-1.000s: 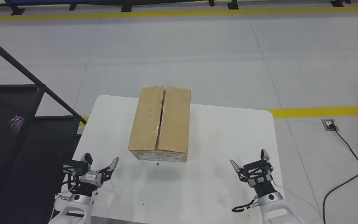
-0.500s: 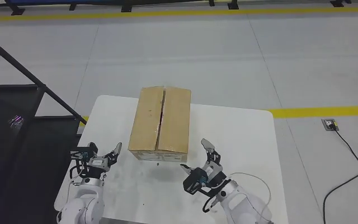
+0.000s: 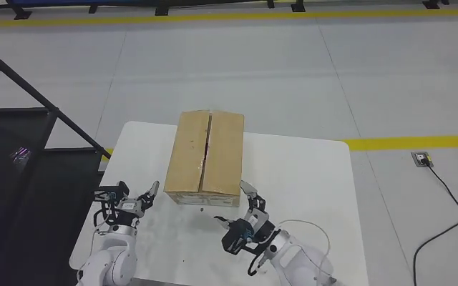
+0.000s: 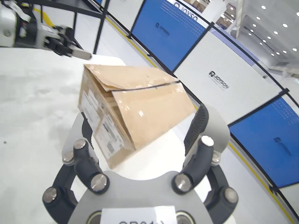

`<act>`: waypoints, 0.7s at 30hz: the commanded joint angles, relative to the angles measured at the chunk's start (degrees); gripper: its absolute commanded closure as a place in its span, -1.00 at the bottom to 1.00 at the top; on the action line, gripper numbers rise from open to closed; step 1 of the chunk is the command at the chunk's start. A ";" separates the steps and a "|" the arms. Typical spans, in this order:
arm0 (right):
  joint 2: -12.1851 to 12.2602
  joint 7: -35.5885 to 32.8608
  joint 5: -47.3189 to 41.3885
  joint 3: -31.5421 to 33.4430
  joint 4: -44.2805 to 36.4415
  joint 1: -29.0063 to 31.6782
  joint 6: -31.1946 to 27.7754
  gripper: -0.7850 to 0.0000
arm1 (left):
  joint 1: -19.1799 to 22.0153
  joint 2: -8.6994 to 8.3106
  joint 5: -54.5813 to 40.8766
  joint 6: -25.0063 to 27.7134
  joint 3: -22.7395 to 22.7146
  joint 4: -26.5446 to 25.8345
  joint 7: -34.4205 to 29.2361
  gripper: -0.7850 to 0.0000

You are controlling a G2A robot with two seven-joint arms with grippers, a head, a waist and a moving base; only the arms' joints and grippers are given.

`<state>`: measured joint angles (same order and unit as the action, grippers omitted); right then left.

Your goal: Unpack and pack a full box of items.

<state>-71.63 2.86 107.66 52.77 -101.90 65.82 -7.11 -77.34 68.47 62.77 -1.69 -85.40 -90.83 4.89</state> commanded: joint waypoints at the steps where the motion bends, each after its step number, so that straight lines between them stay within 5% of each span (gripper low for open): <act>1: -1.08 -1.85 1.73 -3.26 2.61 -3.40 1.60 -0.95 | 0.10 0.10 0.18 0.00 0.36 -0.24 -0.03 -1.00; 3: -2.16 -2.40 2.93 -5.98 5.28 -6.36 3.06 -0.17 | -0.03 0.18 -0.04 0.15 0.45 -0.53 0.05 -1.00; 4: -2.70 -3.25 4.07 -7.16 6.73 -7.78 4.05 0.01 | -0.18 0.22 -0.28 0.18 0.41 -0.68 0.10 -1.00; 10: -5.75 -8.60 7.66 -12.54 13.47 -13.64 8.01 0.12 | -1.80 0.26 -0.43 0.57 -0.64 -1.47 0.75 -1.00; 21: -7.98 -12.35 10.84 -13.87 17.10 -15.14 9.63 0.15 | -2.79 0.41 -0.93 0.76 -1.96 -1.87 0.40 -1.00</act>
<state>-79.50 -9.29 118.23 38.88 -84.89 50.66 2.50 -80.13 68.86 61.75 -0.97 -87.34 -92.68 5.34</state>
